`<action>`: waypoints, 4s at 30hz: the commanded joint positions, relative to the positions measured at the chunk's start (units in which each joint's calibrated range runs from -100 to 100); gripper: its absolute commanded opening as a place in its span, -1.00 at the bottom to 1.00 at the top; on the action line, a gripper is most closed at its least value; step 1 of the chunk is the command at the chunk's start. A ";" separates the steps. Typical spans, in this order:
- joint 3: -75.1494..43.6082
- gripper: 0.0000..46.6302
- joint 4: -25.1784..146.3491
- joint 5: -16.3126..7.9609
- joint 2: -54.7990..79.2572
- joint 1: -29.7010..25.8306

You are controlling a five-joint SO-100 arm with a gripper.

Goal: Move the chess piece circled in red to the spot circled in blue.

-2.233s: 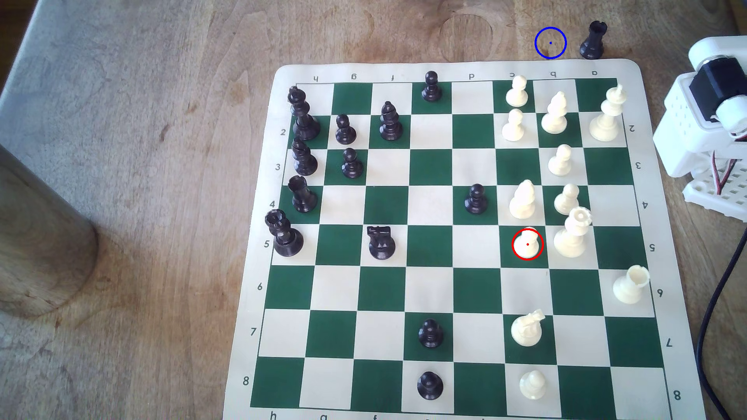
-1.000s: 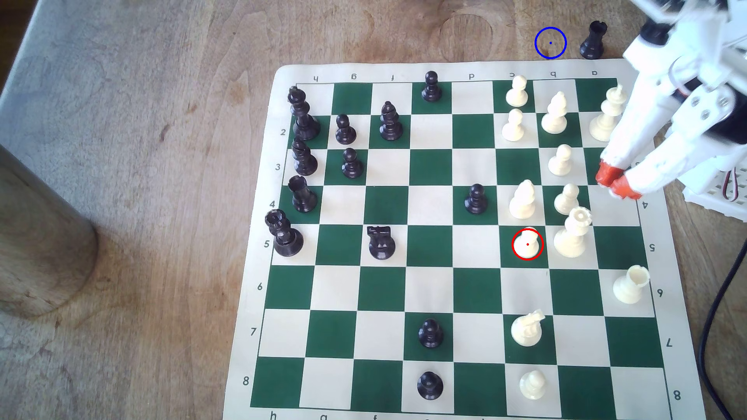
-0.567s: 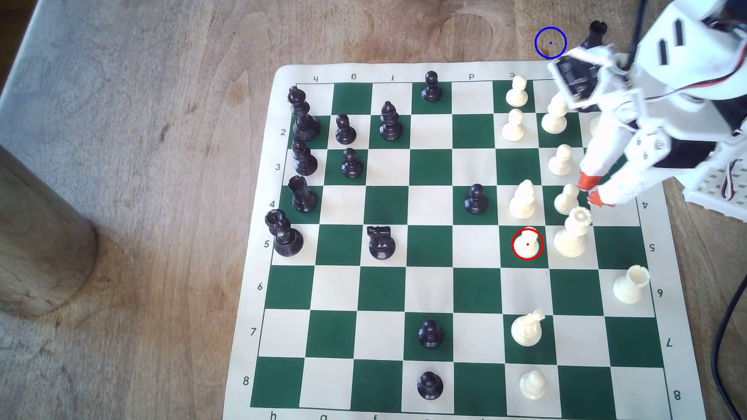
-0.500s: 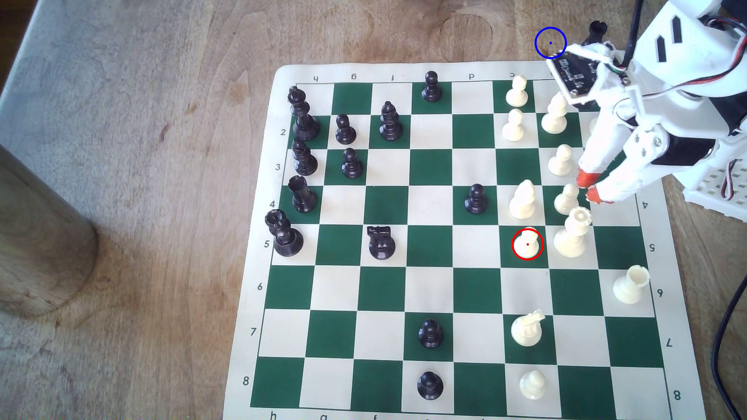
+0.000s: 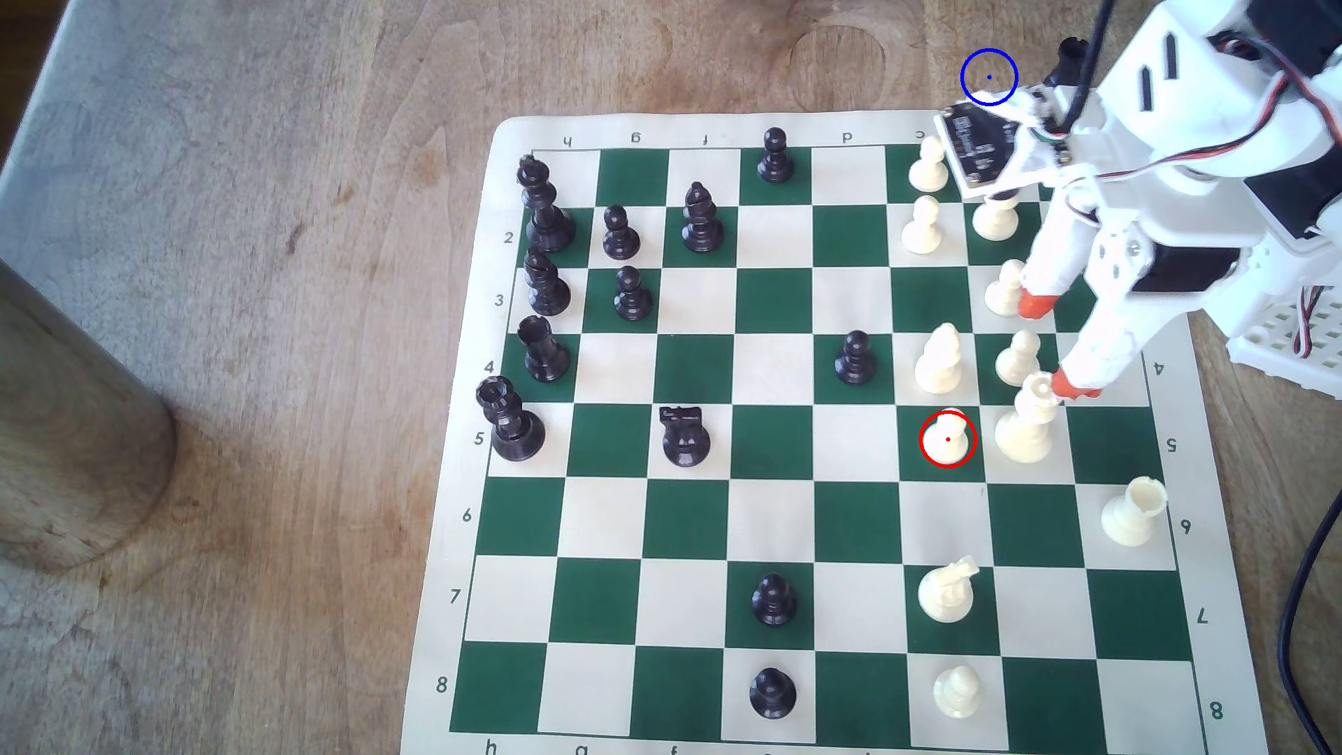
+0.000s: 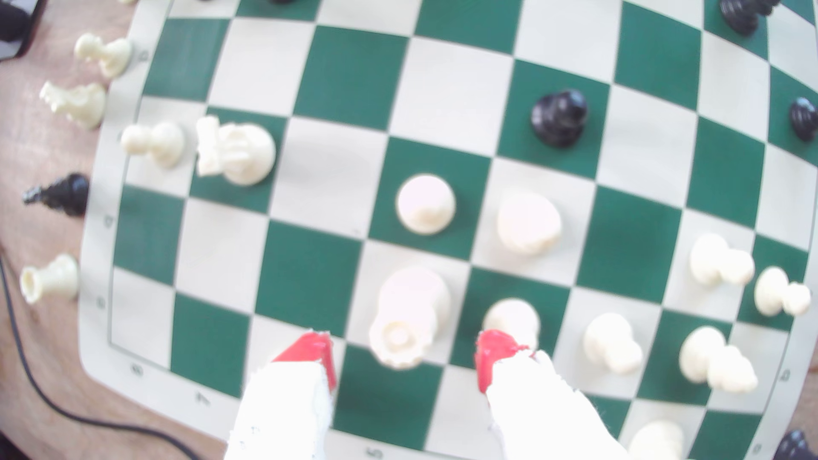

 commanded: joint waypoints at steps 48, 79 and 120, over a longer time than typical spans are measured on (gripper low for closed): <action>4.39 -0.29 -28.54 -1.90 28.82 -0.97; -1.14 -0.98 -24.20 -3.61 -1.74 15.06; 1.31 -0.98 -25.26 8.35 23.05 59.72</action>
